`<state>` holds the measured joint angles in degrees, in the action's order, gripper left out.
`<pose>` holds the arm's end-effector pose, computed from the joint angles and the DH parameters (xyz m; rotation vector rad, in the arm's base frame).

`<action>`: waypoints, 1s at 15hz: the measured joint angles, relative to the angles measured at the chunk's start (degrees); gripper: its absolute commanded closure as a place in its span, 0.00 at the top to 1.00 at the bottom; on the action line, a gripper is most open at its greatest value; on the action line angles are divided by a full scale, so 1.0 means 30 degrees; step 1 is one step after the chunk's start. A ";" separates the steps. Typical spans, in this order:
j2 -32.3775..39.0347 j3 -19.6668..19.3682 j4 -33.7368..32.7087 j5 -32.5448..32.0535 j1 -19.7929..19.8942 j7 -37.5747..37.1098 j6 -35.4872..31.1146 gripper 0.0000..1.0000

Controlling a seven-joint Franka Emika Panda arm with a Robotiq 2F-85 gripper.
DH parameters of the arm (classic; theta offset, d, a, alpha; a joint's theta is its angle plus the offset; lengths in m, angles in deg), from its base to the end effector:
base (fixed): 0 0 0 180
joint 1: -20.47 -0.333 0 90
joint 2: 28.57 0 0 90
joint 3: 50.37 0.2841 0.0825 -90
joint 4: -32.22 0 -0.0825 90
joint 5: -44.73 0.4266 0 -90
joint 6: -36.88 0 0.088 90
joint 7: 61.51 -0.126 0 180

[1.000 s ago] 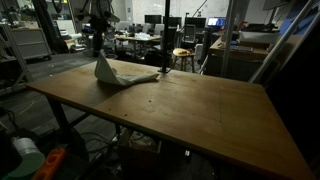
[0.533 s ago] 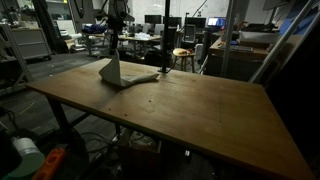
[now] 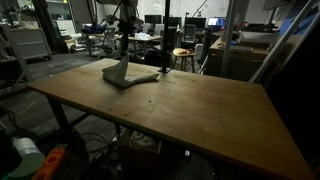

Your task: Fold the cloth

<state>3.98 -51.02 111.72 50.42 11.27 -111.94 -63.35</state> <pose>0.6996 0.1171 0.3035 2.8789 -1.1458 -0.3475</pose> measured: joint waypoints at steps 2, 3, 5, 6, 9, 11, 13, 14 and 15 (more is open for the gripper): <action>0.0710 -0.0339 -0.0881 -0.0028 0.0070 -0.0444 -0.0065 0.37; 0.1029 -0.0558 -0.1282 -0.0165 0.0083 -0.0876 -0.0329 0.43; 0.1496 -0.0982 -0.1924 -0.0676 0.0085 -0.1791 -0.1391 0.58; 0.1655 -0.1164 -0.2202 -0.0971 0.0085 -0.2213 -0.1986 0.67; 0.1793 -0.1547 -0.2643 -0.2219 0.0018 -0.3436 -0.3814 0.89; 0.1751 -0.1576 -0.2653 -0.2814 -0.0101 -0.3841 -0.4150 1.00; 0.1621 -0.1480 -0.2514 -0.2954 -0.0308 -0.3861 -0.4038 1.00; 0.1504 -0.1348 -0.2398 -0.2954 -0.0406 -0.3831 -0.3852 1.00; 0.1472 -0.1285 -0.2357 -0.2953 -0.0468 -0.3839 -0.3813 1.00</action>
<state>8.39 -54.88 104.64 41.56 9.86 -123.46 -74.78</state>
